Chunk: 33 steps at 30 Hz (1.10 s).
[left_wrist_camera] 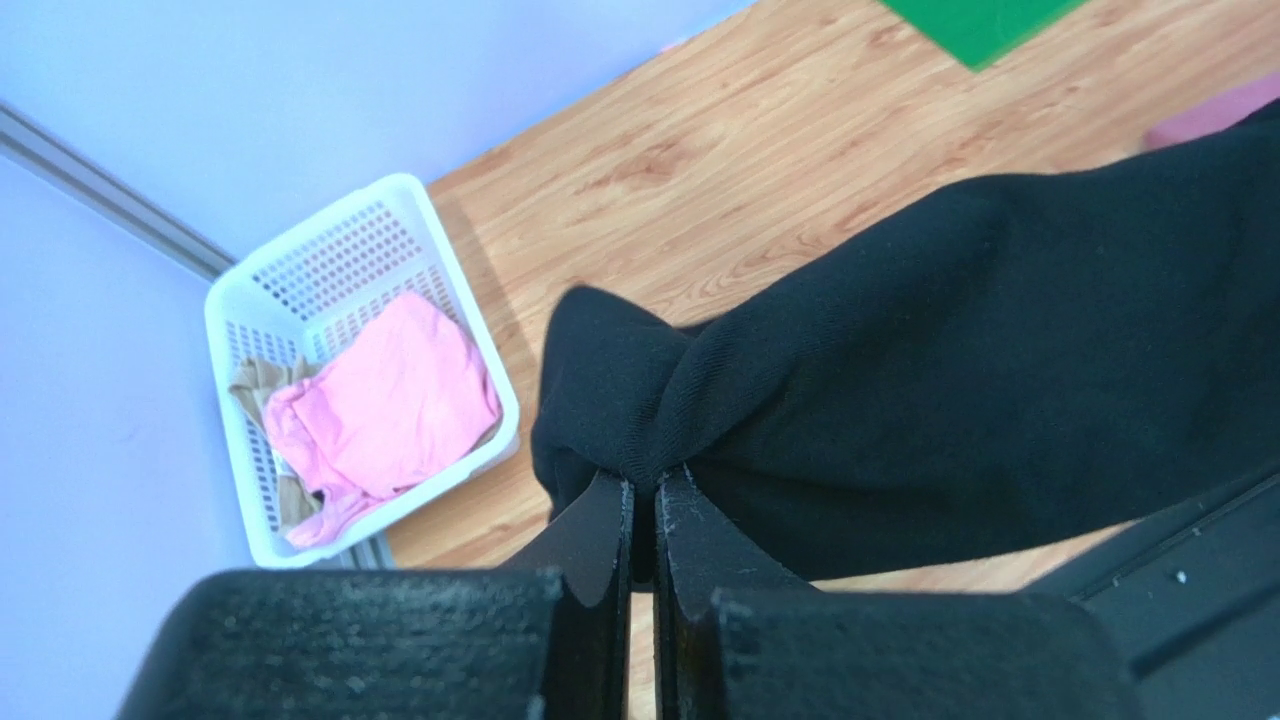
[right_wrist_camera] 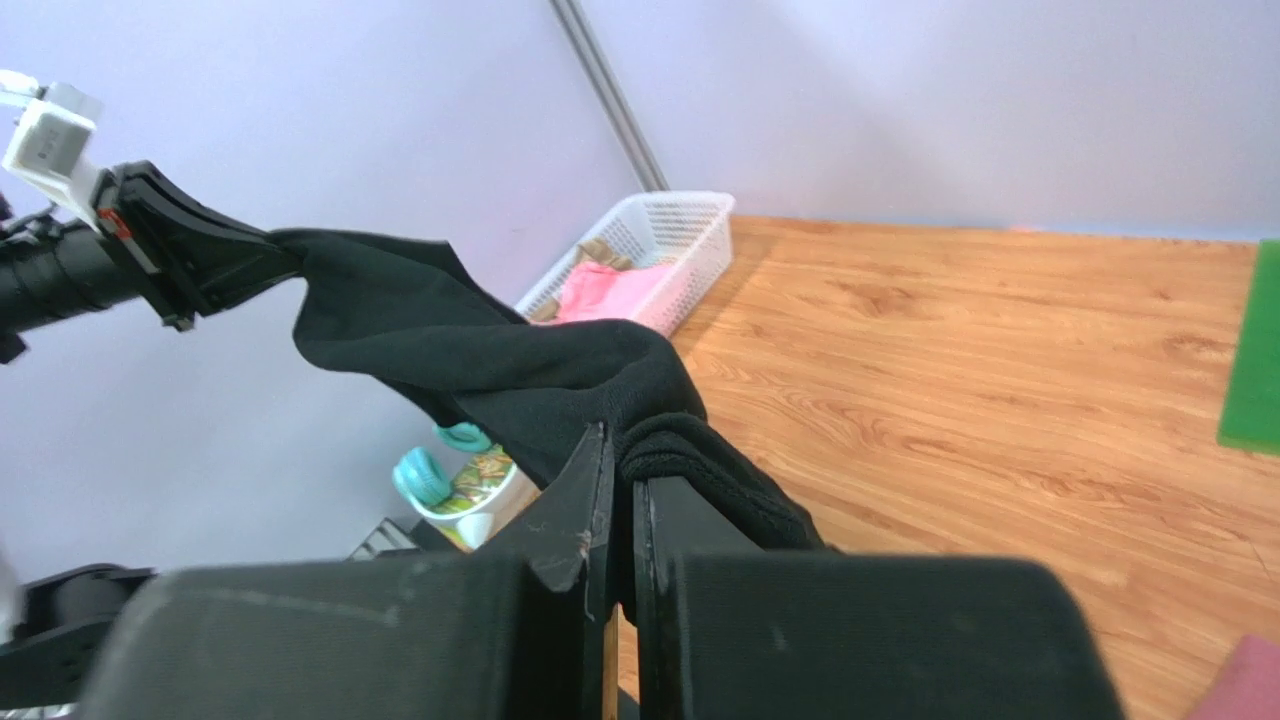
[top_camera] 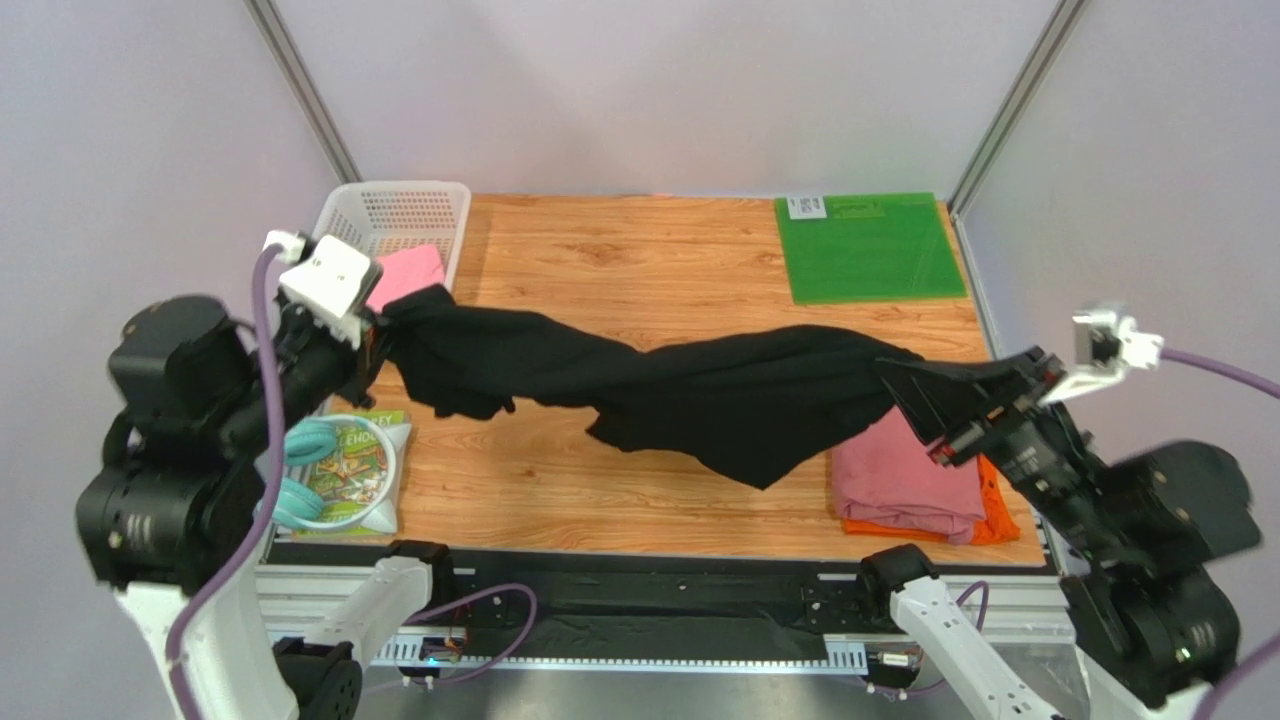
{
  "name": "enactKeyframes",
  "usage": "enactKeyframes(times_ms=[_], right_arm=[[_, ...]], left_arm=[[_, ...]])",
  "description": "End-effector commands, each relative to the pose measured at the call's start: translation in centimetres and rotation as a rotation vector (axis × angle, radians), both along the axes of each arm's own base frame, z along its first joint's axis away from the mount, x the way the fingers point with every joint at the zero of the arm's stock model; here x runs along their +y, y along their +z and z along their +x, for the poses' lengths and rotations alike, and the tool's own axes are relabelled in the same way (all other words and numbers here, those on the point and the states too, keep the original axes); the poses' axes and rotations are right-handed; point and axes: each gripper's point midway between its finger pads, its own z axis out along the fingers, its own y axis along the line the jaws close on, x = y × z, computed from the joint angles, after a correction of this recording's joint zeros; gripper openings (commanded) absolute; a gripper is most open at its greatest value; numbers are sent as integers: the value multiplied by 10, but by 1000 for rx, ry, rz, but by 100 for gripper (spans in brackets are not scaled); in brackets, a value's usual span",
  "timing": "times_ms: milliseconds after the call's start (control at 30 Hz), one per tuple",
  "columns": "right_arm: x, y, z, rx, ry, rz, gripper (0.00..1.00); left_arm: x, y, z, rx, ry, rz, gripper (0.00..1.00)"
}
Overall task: Fold and stack the t-shirts
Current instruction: Flatten out the tshirt
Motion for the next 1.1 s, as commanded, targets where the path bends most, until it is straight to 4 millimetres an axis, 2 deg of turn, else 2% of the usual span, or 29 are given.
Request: enactKeyframes(times_ms=[0,67,133,233,267,333,367,400,433,467,500,533,567,600,633,667,700,733,767,800,833,867,900,933,967,1000,1033,1067], right_arm=[[-6,16,-42,-28,38,35,0],[-9,25,-54,-58,37,54,0],[-10,29,-56,-66,35,63,0],[-9,23,-43,-39,17,65,0],[-9,10,-28,3,-9,60,0],[-9,5,-13,10,-38,65,0],[-9,-13,7,54,-73,51,0],[-10,-14,17,46,-92,53,0],[-10,-24,34,80,-122,38,0],[-14,-32,50,101,-175,29,0],[-14,-45,68,129,-200,7,0],[-9,-62,93,190,-219,-29,0],[-9,-73,110,223,-246,-48,0],[-6,-87,129,251,-259,-63,0],[0,-110,156,320,-267,-95,0],[2,-123,171,350,-284,-105,0],[4,-127,190,345,-298,-101,0],[8,-157,218,429,-314,-121,0],[12,-168,232,462,-300,-119,0],[10,-179,249,487,-310,-123,0],[17,-200,273,552,-311,-153,2],[18,-210,284,578,-315,-176,6],[18,-221,291,624,-321,-198,18],[21,-244,302,682,-319,-228,28],[22,-241,308,681,-315,-232,37],[23,-245,311,688,-317,-239,45],[23,-250,313,695,-322,-249,52],[18,-253,314,695,-347,-260,57]], left_arm=[[0,-9,-52,2,-64,57,1],[1,-17,-60,14,-73,74,1],[1,-24,-64,20,-86,89,1],[1,-42,-54,61,-82,96,0],[0,-56,-44,96,-86,96,0],[-2,-74,-35,136,-94,90,0],[-5,-97,-24,194,-102,86,0],[-7,-109,-18,226,-115,81,0],[-11,-122,-12,259,-133,74,0],[-11,-150,1,315,-136,77,0],[-12,-165,9,343,-137,82,0],[-10,-182,21,388,-130,94,0],[-10,-205,35,415,-125,103,0],[-8,-217,46,434,-117,115,0],[-7,-238,60,500,-113,128,0],[-7,-250,77,505,-109,133,0],[-7,-259,88,530,-106,135,0],[-7,-285,104,619,-106,139,0],[-7,-282,127,597,-88,143,0],[-6,-309,145,689,-65,145,10],[1,-316,159,707,-21,170,21],[3,-306,184,683,4,174,33],[4,-322,195,737,12,183,51],[5,-320,202,739,36,177,59],[3,-309,215,700,42,166,68],[2,-301,219,674,44,158,92],[3,-291,229,619,63,151,99],[5,-286,231,589,78,153,100]])
